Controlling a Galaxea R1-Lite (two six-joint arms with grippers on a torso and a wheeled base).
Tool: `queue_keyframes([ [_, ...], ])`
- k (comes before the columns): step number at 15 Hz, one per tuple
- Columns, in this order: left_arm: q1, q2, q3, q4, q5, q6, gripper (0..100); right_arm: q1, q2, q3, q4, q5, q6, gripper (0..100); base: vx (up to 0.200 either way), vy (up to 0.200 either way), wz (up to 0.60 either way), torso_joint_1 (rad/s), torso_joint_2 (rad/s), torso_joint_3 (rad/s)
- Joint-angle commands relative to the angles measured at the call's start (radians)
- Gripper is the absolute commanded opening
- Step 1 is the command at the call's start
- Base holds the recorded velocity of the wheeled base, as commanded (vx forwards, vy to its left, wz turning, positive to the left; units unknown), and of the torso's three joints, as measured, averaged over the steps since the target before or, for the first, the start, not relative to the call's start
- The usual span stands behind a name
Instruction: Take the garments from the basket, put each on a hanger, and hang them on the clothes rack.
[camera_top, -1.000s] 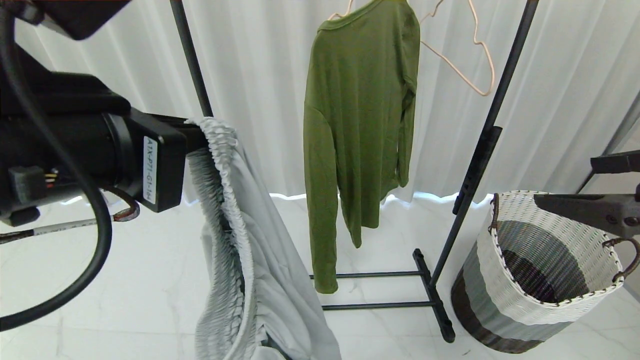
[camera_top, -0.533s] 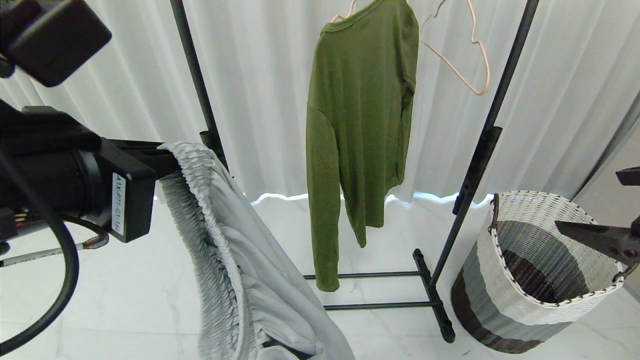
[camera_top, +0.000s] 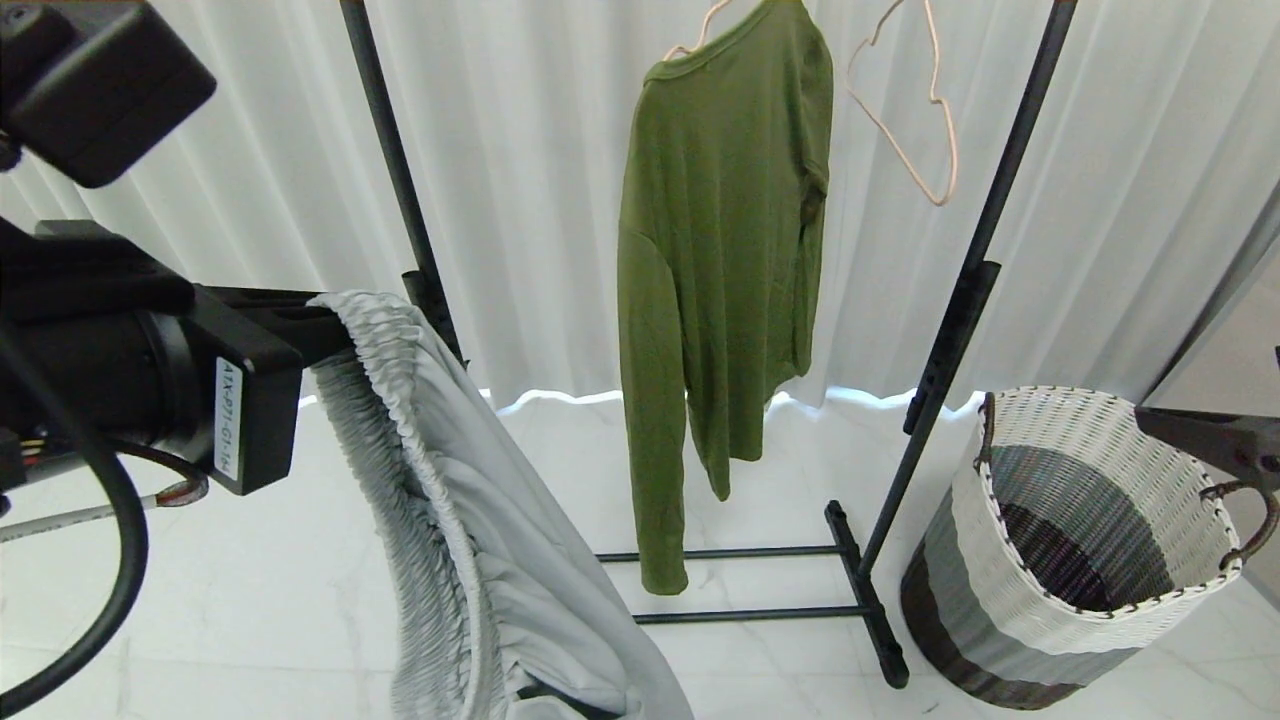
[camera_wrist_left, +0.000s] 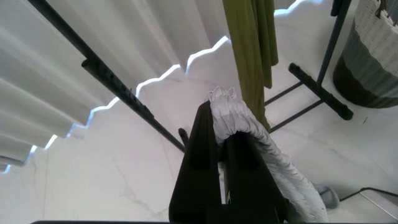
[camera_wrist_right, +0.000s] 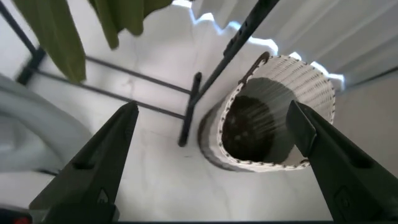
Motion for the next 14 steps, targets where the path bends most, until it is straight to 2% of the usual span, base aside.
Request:
queue_keyframes([
  [1,0.000,0.000,0.006,0.001,0.000,-0.001,0,-0.002,-0.001,0.000,0.001,0.001,0.028,100,0.000,0.000,0.00,0.032,-0.22,-0.256],
  [4,-0.003,-0.020,0.032,-0.007,-0.003,0.001,0,-0.003,0.001,0.000,-0.001,0.001,0.068,100,0.000,0.000,0.00,0.147,-0.41,-0.290],
  [7,-0.008,-0.066,0.058,-0.007,-0.057,0.100,0,-0.003,0.003,0.000,-0.001,0.001,0.077,100,0.000,0.000,0.00,0.162,-0.50,-0.284],
  [14,-0.007,-0.080,0.067,-0.009,-0.080,0.100,0,-0.017,0.001,0.002,-0.001,-0.001,0.082,100,0.000,0.000,0.00,0.193,-0.47,-0.282],
])
